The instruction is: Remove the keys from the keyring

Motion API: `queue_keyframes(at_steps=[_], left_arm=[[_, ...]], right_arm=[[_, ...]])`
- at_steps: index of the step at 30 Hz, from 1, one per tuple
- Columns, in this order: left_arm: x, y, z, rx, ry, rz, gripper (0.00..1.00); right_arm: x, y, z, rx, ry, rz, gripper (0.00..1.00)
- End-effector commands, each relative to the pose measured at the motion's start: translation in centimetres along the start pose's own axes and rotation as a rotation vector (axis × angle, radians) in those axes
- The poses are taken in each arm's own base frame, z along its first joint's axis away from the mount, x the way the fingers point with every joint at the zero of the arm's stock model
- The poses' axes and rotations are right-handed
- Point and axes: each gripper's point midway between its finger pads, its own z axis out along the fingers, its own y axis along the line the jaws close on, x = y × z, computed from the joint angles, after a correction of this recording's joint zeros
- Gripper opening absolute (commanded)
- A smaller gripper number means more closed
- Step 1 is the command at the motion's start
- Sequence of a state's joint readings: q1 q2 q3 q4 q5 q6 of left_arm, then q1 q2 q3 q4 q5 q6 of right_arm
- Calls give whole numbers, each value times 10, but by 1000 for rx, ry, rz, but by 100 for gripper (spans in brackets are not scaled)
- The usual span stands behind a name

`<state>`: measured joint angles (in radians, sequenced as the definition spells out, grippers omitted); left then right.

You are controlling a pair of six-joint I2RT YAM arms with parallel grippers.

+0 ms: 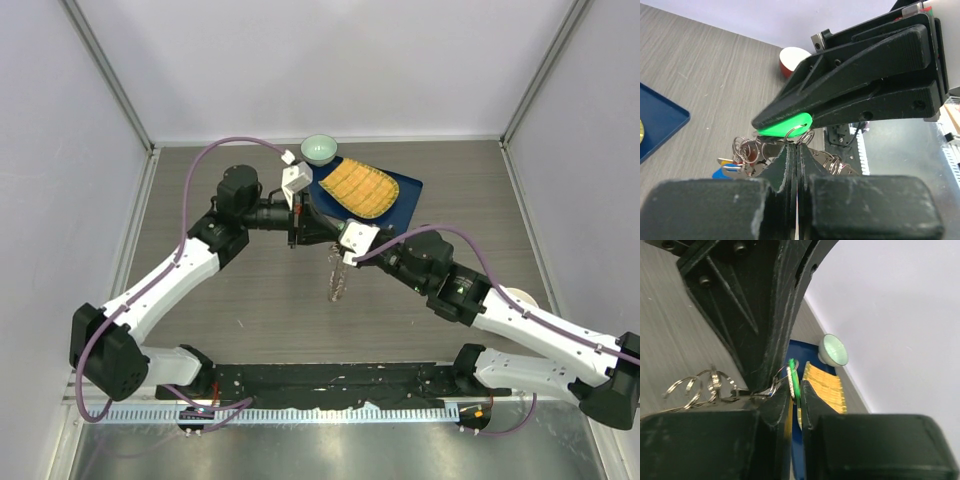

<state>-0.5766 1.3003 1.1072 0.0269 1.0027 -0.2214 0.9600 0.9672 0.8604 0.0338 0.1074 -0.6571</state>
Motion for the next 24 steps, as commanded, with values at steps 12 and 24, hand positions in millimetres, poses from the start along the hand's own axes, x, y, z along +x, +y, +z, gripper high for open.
queue_keyframes(at_steps=[12,24], left_arm=[[-11,-55,9,276,-130,-79,0],[-21,-54,4,275,-220,-77,0]], right_arm=[[-49,-64,15,234,-60,99,54],[-41,-109,-21,465,20,420,59]])
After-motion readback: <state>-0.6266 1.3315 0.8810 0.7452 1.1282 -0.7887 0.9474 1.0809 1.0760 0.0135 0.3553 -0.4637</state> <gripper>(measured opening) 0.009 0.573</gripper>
